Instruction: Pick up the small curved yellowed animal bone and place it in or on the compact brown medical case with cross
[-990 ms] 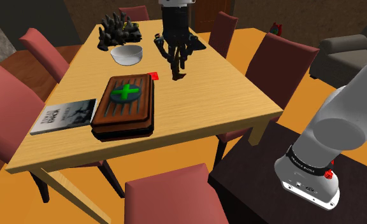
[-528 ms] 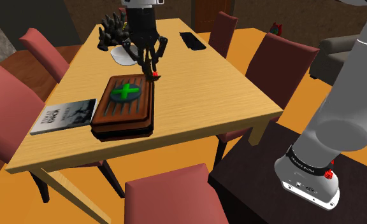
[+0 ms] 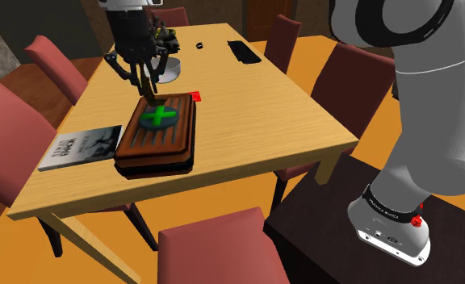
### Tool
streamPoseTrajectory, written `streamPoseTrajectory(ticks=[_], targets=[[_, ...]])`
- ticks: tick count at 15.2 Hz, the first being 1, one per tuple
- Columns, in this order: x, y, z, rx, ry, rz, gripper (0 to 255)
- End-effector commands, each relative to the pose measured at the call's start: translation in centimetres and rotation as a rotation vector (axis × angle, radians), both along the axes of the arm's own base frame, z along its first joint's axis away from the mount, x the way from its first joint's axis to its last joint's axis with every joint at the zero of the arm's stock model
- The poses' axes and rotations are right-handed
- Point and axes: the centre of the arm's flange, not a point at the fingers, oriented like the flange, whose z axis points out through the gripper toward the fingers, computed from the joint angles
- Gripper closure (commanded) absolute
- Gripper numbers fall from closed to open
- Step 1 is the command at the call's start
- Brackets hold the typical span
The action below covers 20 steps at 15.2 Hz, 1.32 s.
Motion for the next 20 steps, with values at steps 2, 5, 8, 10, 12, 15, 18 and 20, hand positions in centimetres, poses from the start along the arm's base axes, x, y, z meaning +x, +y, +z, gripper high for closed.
streamPoseTrajectory(ticks=[2,5,8,10,12,15,18,20], targets=[[0.4,0.7,-1.1,-0.001,0.0,-0.003,255],[0.4,0.7,-2.7,-0.001,0.0,-0.003,255],[0.4,0.7,-4.3,-0.001,0.0,-0.003,255],[0.4,0.7,-5.3,-0.001,0.0,-0.003,255],[0.4,0.7,-6.4,-0.001,0.0,-0.003,255],[0.4,0.7,-8.0,-0.001,0.0,-0.003,255],[0.4,0.7,-8.0,-0.001,0.0,-0.003,255],[0.4,0.7,-8.0,-0.001,0.0,-0.003,255]])
